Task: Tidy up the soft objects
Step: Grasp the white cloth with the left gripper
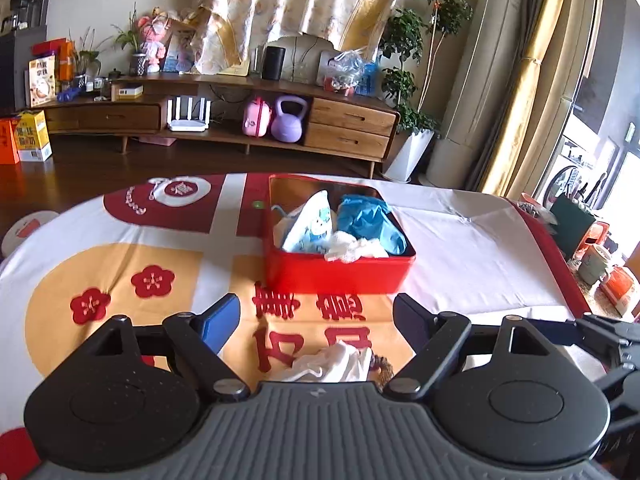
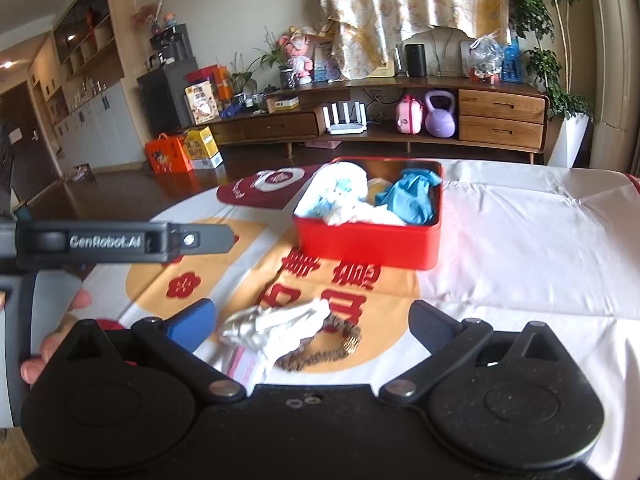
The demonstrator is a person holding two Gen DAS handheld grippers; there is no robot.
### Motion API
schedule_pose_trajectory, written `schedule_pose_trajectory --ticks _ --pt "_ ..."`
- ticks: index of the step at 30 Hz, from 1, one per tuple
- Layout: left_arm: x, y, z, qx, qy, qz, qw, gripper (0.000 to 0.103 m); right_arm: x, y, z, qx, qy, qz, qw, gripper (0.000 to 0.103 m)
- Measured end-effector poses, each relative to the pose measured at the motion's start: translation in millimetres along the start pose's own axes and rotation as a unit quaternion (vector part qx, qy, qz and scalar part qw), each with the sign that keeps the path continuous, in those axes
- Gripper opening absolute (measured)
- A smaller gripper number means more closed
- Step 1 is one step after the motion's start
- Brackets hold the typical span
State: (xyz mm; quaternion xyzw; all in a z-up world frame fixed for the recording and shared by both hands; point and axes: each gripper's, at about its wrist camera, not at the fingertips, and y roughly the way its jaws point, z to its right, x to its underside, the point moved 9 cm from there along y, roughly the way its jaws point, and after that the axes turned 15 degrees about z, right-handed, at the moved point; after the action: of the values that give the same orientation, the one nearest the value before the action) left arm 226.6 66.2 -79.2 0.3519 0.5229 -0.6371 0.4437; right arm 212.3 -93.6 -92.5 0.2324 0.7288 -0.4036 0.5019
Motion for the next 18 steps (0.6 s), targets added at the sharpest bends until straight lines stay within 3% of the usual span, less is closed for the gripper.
schedule_pose_trajectory --ticks 10,18 --pt "38.8 3.9 0.5 0.016 -0.009 -0.049 0.9986 0.086 37.0 1.3 -24.1 -0.013 -0.024 -0.018 0.999 0.103" --pt "77.0 16.0 12.4 0.040 0.027 -0.093 0.9945 0.086 58.7 9.0 -32.2 -0.022 -0.042 -0.037 0.998 0.102"
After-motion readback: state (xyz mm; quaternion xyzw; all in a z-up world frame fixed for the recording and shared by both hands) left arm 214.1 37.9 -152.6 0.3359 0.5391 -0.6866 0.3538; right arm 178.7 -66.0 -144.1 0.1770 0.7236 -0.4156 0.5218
